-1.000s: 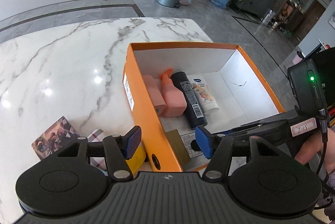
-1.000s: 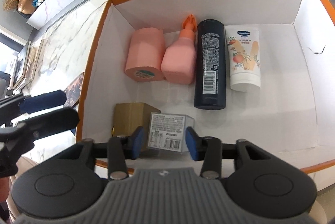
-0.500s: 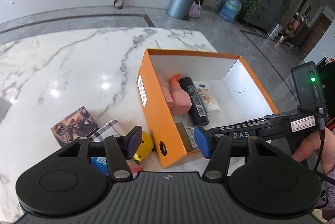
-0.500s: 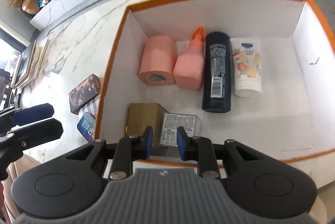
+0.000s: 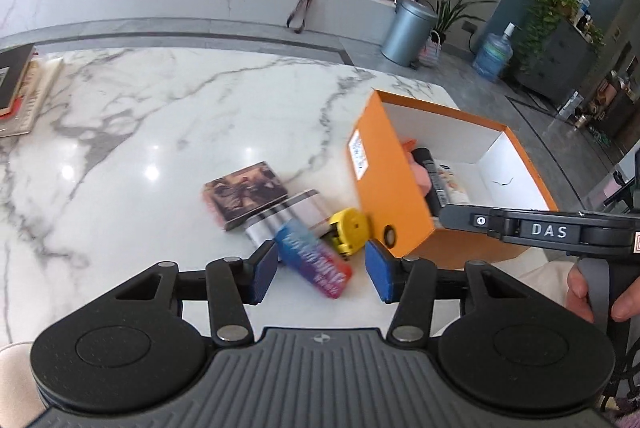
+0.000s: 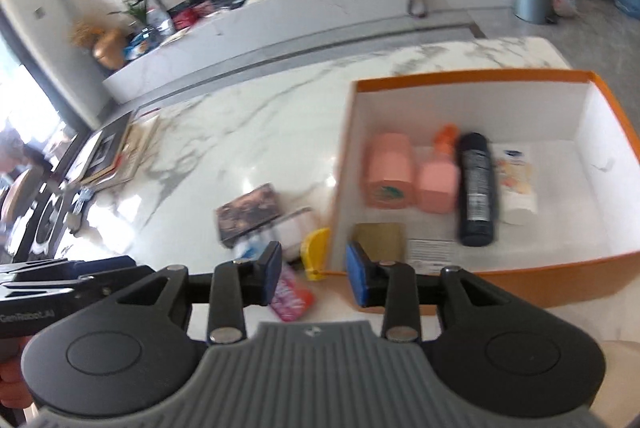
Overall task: Organize rigid objects
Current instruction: 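Withdraw both tools toward the plaid case and picture card box, then grasp the picture card box with left tool while right grasps the plaid case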
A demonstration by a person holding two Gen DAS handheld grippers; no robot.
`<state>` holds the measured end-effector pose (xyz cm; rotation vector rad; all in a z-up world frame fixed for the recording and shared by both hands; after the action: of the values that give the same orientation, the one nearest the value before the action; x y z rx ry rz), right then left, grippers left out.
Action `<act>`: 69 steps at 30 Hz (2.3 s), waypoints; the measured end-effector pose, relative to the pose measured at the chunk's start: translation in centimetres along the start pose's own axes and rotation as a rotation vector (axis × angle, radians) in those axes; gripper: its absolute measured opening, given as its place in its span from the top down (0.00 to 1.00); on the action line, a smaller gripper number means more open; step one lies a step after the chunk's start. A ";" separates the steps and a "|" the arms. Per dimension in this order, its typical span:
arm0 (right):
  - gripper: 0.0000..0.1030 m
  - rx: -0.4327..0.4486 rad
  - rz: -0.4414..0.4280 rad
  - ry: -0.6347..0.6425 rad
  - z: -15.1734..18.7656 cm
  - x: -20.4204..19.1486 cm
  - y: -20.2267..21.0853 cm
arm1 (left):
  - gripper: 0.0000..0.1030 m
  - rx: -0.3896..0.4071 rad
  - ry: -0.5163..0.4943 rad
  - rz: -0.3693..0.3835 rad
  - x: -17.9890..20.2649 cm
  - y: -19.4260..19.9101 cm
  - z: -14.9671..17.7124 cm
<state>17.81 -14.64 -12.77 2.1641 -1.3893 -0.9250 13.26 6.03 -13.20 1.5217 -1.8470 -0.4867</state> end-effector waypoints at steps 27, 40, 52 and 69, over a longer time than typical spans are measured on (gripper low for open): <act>0.66 -0.215 0.054 0.337 4.6 -7.0 -11.9 | 0.48 -0.158 -0.110 0.061 -5.8 -7.9 0.3; 0.72 -0.363 0.172 0.420 1.2 -5.6 -17.6 | 0.32 -0.271 -0.515 0.162 -7.2 -15.9 -2.3; 0.65 -0.660 0.087 0.700 2.5 -5.7 -19.8 | 0.27 -0.344 -0.438 0.232 -7.9 -18.4 -2.3; 0.84 -0.541 0.015 0.628 2.2 -8.2 -22.2 | 0.33 -0.382 0.108 -0.081 -14.2 -13.0 0.8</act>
<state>28.03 2.15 -26.05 1.7891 -0.7413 -0.4656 22.93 16.41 -26.26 1.3362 -1.5105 -0.7339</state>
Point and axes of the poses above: each gripper's, at about its wrist camera, not at the fingertips, and y roughly against the way its jaws point, x to its right, z to its underside, the point moved 7 cm from there along -y, roughly the way its jaws point, and after that the axes turned 7 degrees about x, right-handed, at the moved point
